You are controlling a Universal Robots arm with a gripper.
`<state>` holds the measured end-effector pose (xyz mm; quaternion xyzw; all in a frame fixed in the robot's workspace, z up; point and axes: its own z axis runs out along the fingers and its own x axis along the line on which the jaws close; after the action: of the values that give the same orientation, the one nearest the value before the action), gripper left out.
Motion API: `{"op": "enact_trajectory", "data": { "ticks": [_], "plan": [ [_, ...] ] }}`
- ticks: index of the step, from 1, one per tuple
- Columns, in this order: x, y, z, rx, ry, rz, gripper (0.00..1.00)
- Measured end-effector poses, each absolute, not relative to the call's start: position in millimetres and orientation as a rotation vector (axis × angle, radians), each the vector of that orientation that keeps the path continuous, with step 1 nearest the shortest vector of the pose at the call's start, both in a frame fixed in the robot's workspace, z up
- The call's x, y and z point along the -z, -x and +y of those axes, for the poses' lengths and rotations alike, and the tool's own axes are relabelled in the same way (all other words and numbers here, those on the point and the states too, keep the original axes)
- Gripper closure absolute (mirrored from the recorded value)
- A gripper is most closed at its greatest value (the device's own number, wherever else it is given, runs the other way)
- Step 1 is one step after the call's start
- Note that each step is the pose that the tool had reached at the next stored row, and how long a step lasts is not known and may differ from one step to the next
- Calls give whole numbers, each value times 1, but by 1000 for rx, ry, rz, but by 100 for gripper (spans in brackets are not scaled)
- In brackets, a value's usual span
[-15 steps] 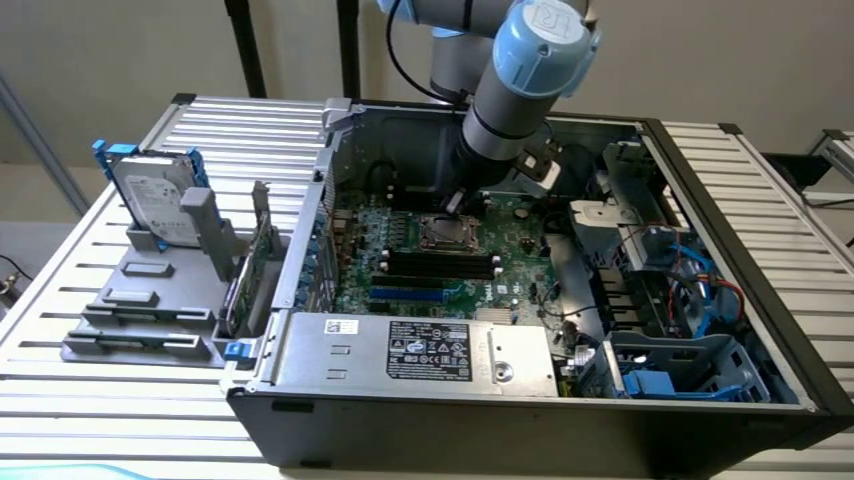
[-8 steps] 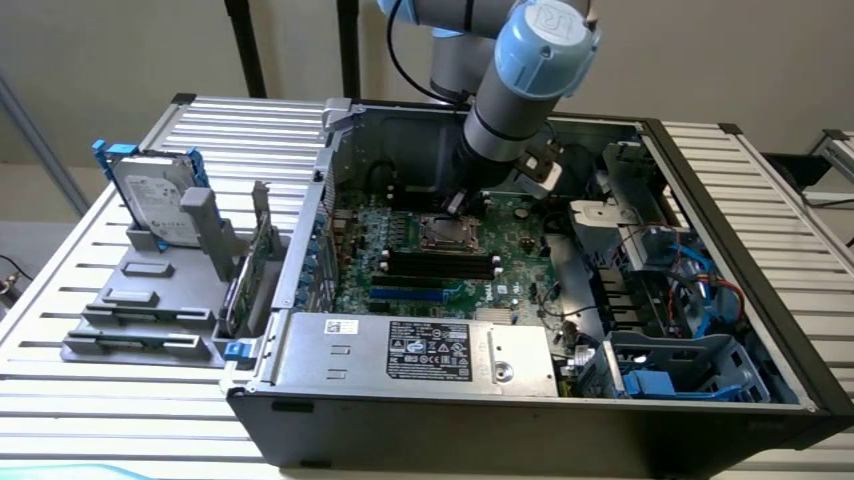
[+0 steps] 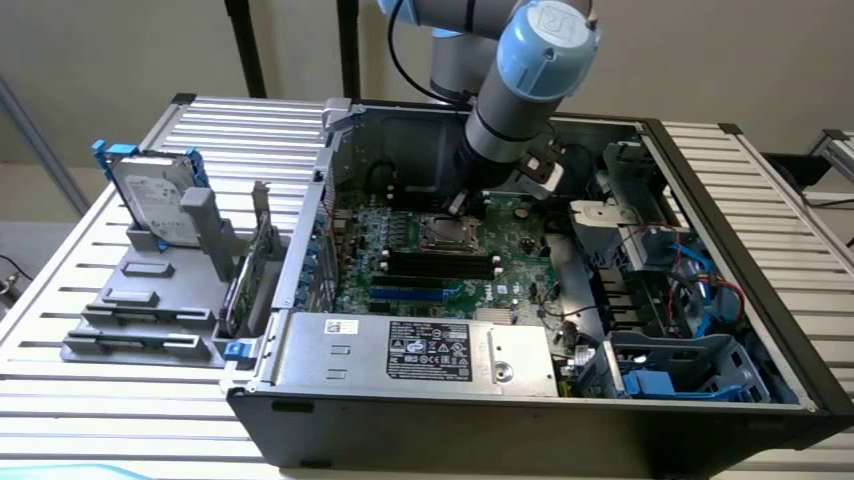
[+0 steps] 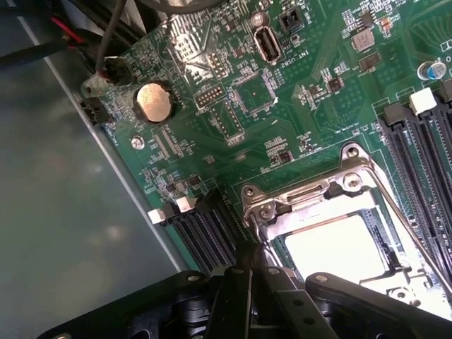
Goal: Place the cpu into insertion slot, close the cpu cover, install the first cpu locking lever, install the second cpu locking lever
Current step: 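Install the first cpu locking lever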
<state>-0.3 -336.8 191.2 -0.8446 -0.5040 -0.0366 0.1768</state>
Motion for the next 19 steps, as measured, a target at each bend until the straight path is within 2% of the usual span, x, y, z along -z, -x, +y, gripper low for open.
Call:
{"op": "enact_trajectory", "data": {
  "ticks": [19],
  "plan": [
    [-196,-1,-342,109,2384,-1424,89]
  ]
}}
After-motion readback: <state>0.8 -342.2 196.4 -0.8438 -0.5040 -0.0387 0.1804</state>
